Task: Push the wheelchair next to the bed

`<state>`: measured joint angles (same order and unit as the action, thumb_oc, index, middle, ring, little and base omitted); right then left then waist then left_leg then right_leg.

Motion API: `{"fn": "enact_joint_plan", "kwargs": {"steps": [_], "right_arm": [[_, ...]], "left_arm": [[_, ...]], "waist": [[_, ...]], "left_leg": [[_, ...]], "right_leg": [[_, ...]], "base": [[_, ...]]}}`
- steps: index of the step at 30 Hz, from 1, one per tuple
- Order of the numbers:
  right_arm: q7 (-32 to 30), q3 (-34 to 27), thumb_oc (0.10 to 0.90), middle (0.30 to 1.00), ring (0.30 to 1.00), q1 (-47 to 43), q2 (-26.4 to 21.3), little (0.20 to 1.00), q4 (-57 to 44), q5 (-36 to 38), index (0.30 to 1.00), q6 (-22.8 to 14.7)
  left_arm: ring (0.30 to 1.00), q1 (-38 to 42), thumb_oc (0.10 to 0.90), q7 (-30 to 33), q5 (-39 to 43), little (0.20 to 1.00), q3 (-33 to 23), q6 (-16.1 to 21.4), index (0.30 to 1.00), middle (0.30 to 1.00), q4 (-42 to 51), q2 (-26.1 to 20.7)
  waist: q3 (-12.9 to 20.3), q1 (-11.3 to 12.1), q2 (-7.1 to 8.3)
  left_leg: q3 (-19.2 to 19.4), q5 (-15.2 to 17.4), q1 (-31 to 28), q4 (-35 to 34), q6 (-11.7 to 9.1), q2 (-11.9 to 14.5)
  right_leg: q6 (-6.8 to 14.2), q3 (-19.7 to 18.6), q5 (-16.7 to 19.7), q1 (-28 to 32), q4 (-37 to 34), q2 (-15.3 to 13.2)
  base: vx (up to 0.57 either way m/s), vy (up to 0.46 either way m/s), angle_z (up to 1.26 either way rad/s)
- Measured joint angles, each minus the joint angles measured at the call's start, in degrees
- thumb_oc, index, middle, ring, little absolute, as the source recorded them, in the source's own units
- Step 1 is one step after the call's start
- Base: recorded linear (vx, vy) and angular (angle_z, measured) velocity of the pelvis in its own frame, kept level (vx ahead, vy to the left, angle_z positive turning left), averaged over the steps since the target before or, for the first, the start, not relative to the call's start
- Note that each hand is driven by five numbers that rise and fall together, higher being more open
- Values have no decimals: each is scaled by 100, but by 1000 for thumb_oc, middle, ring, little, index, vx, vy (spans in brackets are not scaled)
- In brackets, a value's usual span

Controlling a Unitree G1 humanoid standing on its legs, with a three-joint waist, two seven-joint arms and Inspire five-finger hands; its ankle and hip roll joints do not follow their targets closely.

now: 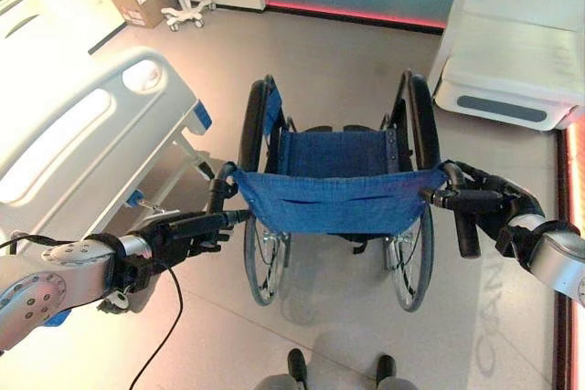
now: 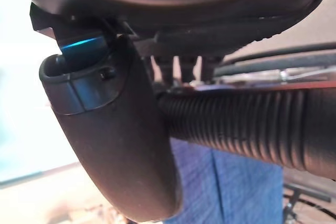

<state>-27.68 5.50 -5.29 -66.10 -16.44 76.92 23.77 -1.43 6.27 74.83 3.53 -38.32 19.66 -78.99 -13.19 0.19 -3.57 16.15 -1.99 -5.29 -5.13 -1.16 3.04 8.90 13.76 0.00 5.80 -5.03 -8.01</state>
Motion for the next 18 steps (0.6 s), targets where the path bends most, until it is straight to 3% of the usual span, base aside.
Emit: {"fn": "enact_joint_plan", "kwargs": {"steps": [6, 7, 8, 9, 10, 15, 18], "right_arm": [[-42, 194, 800, 900, 900, -292, 79, 900, 127, -11, 900, 1], [-48, 221, 800, 900, 900, -362, 108, 900, 156, -30, 900, 8], [-52, 225, 800, 900, 900, -382, 126, 900, 156, -64, 900, 11], [-54, 227, 800, 900, 900, -416, 137, 900, 151, -131, 900, 27], [-54, 228, 800, 900, 900, -444, 137, 900, 149, -186, 900, 46], [-79, 227, 800, 900, 900, -627, 136, 900, 229, -252, 900, 164], [-79, 227, 400, 300, 300, -739, 136, 300, 288, -321, 300, 264]], "left_arm": [[900, 376, 800, 328, 142, 900, 209, 49, 900, 900, -75, 49], [836, 453, 758, 335, 145, 836, 264, 60, 836, 836, -112, 49], [695, 469, 664, 333, 146, 695, 271, 71, 695, 695, -127, 49], [540, 474, 560, 309, 146, 540, 276, 119, 540, 540, -158, 50], [300, 481, 400, 296, 146, 300, 276, 128, 300, 300, -170, 50], [300, 662, 400, 284, 158, 300, 407, 133, 300, 300, -207, 50], [300, 803, 400, 292, 266, 300, 526, 137, 300, 300, -243, 51]], "waist": [[-81, -50, 109], [-96, -66, 132], [-106, -74, 142], [-124, -89, 151], [-135, -94, 153], [-162, -93, 165], [-178, -92, 181]], "left_leg": [[12, 0, 4, 0, 0, 1], [13, 0, 9, 0, 0, 0], [14, 0, 13, 0, 0, 0], [21, 0, 16, 0, 0, 0], [22, 0, 17, 0, 0, 0], [24, 0, 53, 0, 0, -1], [27, 0, 61, 0, 0, -1]], "right_leg": [[-2, -37, 4, -15, 0, 4], [-2, -38, 4, -22, 0, 1], [-1, -39, 4, -26, 0, 1], [-1, -46, 4, -35, 0, 1], [-1, -47, 4, -36, 0, 1], [-2, -49, 5, -76, 0, 2], [-2, -50, 5, -86, 0, 2]], "base": [[0, 0, 0], [0, 0, 0], [0, 0, 0], [0, 0, 0], [0, 0, 0], [0, 0, 0], [0, 0, 0]]}}
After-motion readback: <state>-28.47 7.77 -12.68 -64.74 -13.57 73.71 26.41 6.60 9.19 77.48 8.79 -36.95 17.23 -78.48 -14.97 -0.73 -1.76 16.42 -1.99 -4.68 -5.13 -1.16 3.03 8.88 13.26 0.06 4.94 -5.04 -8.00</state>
